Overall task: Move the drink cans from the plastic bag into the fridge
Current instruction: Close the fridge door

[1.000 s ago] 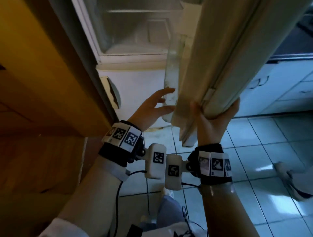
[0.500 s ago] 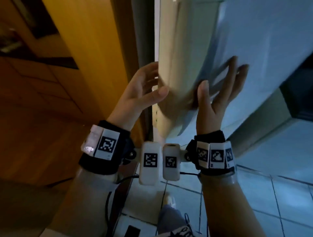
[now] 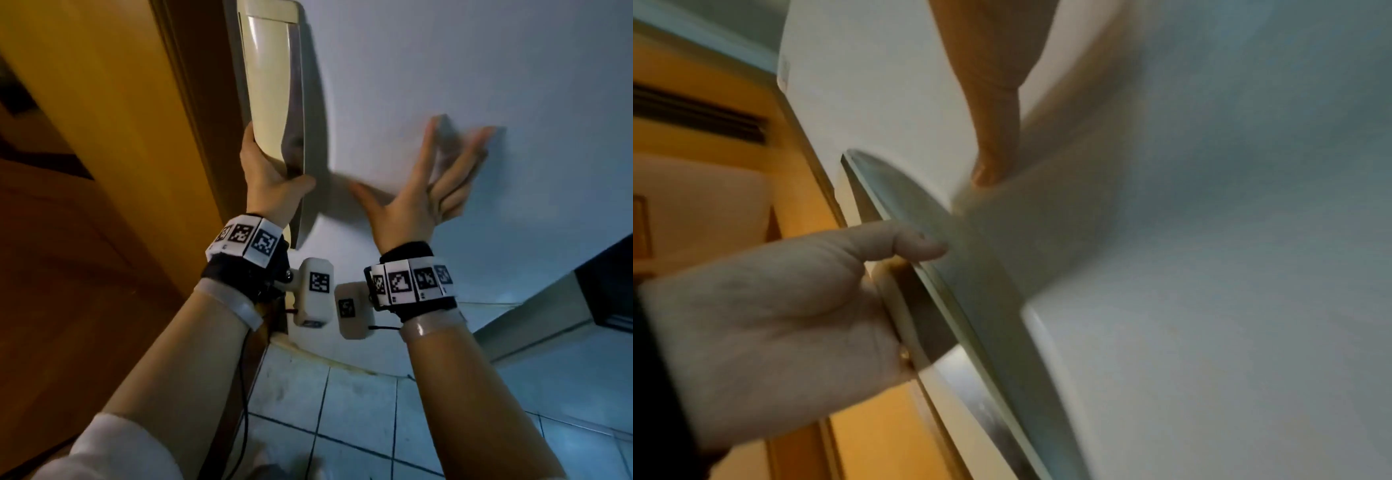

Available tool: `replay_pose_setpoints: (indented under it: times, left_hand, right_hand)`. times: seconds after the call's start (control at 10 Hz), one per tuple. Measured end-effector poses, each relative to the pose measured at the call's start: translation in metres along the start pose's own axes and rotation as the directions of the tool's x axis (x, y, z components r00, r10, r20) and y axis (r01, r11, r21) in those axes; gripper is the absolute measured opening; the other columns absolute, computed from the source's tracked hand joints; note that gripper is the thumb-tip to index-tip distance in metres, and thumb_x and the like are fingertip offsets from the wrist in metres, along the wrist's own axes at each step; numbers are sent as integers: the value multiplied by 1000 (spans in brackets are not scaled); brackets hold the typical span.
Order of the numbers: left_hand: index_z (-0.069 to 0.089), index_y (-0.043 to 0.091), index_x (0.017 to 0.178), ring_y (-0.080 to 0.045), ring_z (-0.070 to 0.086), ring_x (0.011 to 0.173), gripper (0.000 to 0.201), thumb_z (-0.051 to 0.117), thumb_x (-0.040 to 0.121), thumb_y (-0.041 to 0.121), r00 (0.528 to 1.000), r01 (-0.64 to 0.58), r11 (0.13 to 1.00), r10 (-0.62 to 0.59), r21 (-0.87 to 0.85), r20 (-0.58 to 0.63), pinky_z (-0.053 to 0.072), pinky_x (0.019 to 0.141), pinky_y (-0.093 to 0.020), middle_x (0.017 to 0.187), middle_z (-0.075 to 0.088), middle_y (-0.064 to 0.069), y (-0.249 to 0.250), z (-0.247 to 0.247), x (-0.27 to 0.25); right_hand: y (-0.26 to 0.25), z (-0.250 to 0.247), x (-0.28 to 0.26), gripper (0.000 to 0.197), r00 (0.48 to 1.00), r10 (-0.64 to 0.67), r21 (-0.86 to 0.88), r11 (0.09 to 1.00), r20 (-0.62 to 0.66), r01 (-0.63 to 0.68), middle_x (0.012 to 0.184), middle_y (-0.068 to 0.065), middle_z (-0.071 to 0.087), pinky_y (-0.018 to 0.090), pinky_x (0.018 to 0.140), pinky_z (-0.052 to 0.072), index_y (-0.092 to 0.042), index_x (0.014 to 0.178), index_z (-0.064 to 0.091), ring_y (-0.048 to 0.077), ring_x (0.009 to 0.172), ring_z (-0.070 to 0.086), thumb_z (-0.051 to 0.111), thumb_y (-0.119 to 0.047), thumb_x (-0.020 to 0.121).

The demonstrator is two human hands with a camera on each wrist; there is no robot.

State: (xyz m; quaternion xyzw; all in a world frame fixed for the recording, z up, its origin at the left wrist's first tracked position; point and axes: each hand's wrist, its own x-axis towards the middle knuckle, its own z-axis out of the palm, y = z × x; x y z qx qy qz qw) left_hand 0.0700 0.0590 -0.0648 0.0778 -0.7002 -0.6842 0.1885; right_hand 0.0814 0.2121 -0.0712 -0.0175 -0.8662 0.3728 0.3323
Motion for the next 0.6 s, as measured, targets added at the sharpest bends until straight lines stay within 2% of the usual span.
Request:
replay_pose_setpoints:
  times: [0.1, 0.2, 0.3, 0.4, 0.5, 0.6]
  left_hand:
    - [18, 22, 138, -26, 41, 129, 106, 71, 47, 8, 1000, 21, 1000, -21, 10, 3, 41, 105, -50, 133, 43, -7, -2, 18, 36]
    - [23, 23, 135, -24, 42, 126, 97, 66, 49, 4, 1000, 3, 1000, -3, -16, 1, 43, 104, -47, 130, 43, -6, -8, 31, 61]
    - [25, 25, 134, -25, 43, 126, 96, 65, 48, 9, 1000, 2, 1000, -2, 6, -14, 43, 104, -47, 132, 43, -6, -12, 37, 72]
    - [19, 22, 139, -25, 35, 132, 97, 66, 55, 9, 1000, -20, 999, 19, 38, 11, 38, 108, -48, 138, 37, -7, -18, 36, 74]
    - [18, 16, 140, -24, 29, 135, 95, 68, 59, 10, 995, -96, 991, 92, 92, 43, 31, 113, -48, 141, 34, -7, -19, 31, 70]
    - [18, 21, 141, -23, 29, 136, 100, 70, 57, 9, 999, -45, 997, 45, 65, 11, 30, 113, -48, 141, 34, -3, -18, 31, 72]
  right_hand:
    - [11, 17, 20, 109, 1000, 14, -99, 995, 14, -13, 153, 29, -4, 57, 112, 10, -35, 144, 8, 42, 142, -4, 73, -57, 58]
    - [15, 27, 35, 110, 999, 26, -162, 987, 22, -22, 153, 30, -7, 56, 114, 8, -39, 142, 0, 42, 142, -8, 75, -47, 62]
    - [13, 32, 40, 112, 999, 53, -188, 981, 6, -51, 153, 30, -6, 57, 114, 10, -43, 140, -4, 38, 141, -10, 75, -48, 61]
    - [16, 34, 42, 112, 997, 56, -234, 970, -44, -65, 153, 30, -1, 53, 113, 10, -38, 139, 1, 37, 142, -4, 75, -53, 55]
    - [7, 35, 35, 112, 995, 42, -260, 964, -86, -63, 155, 26, 1, 46, 112, 6, -36, 142, 10, 36, 143, 0, 76, -51, 54]
    - [1, 28, 37, 85, 966, 3, -158, 986, -258, -45, 153, 21, 19, 39, 110, 12, -27, 137, 37, 27, 140, 18, 76, -30, 62]
